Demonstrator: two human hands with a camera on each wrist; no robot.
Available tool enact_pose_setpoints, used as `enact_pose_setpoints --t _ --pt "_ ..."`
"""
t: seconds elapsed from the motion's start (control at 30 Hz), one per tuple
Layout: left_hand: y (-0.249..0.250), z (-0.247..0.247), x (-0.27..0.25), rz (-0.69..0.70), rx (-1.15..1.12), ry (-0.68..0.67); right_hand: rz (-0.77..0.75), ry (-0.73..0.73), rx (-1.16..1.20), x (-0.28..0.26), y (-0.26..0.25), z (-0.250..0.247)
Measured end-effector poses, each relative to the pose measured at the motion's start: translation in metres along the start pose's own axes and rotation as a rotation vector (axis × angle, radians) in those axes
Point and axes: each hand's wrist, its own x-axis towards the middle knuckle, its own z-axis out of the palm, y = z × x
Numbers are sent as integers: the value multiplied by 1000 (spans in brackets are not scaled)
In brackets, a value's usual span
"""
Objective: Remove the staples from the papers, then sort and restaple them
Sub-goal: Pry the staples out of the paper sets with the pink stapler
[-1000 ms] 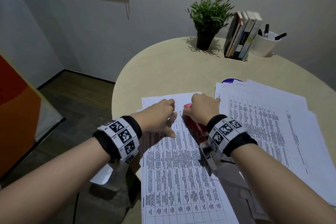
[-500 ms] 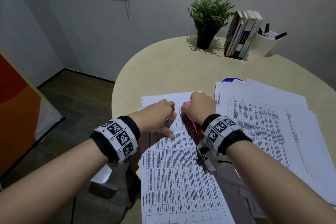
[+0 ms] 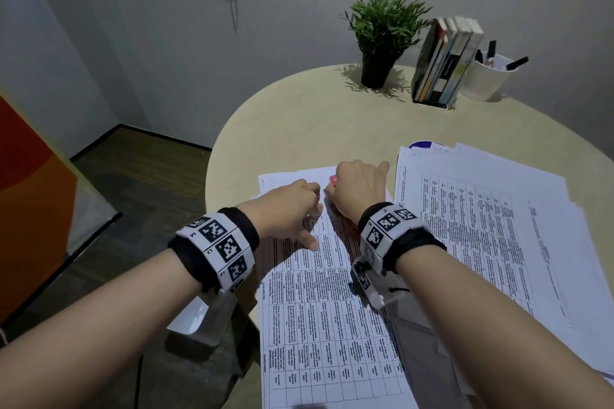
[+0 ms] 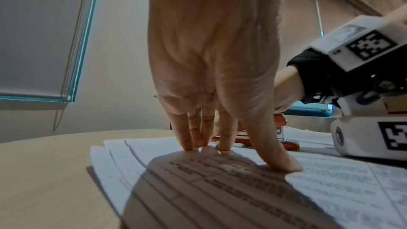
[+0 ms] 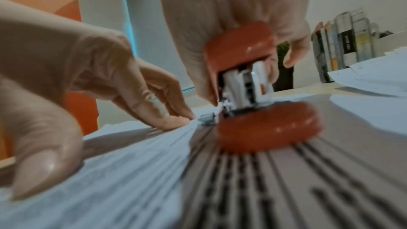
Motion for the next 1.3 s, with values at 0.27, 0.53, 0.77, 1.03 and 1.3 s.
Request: enact_pose_setpoints --t 0.27,0.53,0.77,1.03,1.3 --pt "1 2 0 -11 1 -20 184 -50 274 6 5 4" --pt "8 1 -6 -34 -27 -47 437 -69 556 9 23 -7" --pt "11 -14 7 -307 -219 143 577 -75 1201 2 58 -15" --pt "18 -22 27 -326 -367 115 437 3 1325 -18 100 -40" --pt "-16 -90 3 -215 -555 338 147 -418 1223 -35 84 -50"
